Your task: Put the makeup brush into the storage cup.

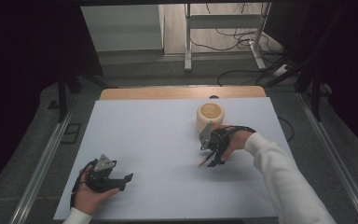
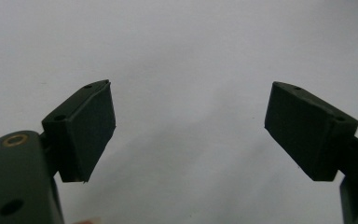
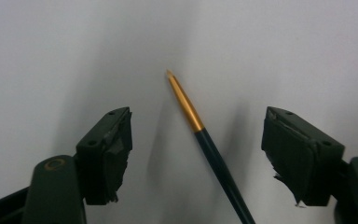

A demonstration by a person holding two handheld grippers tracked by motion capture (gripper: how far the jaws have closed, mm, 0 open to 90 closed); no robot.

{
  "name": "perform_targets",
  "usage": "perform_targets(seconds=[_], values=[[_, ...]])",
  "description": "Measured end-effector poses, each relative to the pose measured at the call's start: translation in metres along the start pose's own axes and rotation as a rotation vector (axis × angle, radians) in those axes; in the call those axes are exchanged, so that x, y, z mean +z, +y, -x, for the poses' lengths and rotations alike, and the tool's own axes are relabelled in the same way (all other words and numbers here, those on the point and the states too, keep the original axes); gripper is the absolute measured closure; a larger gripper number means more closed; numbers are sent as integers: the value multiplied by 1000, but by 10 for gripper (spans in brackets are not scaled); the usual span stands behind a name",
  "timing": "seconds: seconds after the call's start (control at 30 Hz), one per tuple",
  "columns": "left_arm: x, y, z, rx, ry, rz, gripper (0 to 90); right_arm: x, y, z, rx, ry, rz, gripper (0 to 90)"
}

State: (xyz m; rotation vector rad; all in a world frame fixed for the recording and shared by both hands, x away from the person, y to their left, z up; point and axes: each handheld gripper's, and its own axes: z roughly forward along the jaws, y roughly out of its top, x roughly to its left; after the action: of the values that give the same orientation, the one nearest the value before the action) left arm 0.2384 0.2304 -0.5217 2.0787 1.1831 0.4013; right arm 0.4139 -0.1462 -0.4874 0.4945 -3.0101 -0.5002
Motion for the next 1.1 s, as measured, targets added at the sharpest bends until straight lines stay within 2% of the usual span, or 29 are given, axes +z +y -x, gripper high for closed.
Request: perform_targets(seconds=[0.27, 0.4, 0.57, 0.73, 0.77, 0.87, 1.1], values=[[0, 0, 0, -1, 1, 0, 167, 4, -3, 4, -5, 3, -15, 342], [0, 0, 0, -1, 1, 1, 167, 6, -3, 5, -6, 27, -32, 410], [0, 0, -1, -1, 1, -1, 167, 8, -4, 5, -4, 33, -54, 458], [0, -1, -1, -6, 2, 1, 167, 9, -4, 7, -16, 20, -63, 554], [0, -1, -1, -7, 2, 1, 167, 9, -3, 8, -21, 17, -56, 615], [1, 0, -1, -2, 1, -2, 167, 8, -3, 8, -19, 16, -58, 641], [1, 0, 0, -1, 1, -2, 167, 9, -1, 5, -63, 21, -70, 781]])
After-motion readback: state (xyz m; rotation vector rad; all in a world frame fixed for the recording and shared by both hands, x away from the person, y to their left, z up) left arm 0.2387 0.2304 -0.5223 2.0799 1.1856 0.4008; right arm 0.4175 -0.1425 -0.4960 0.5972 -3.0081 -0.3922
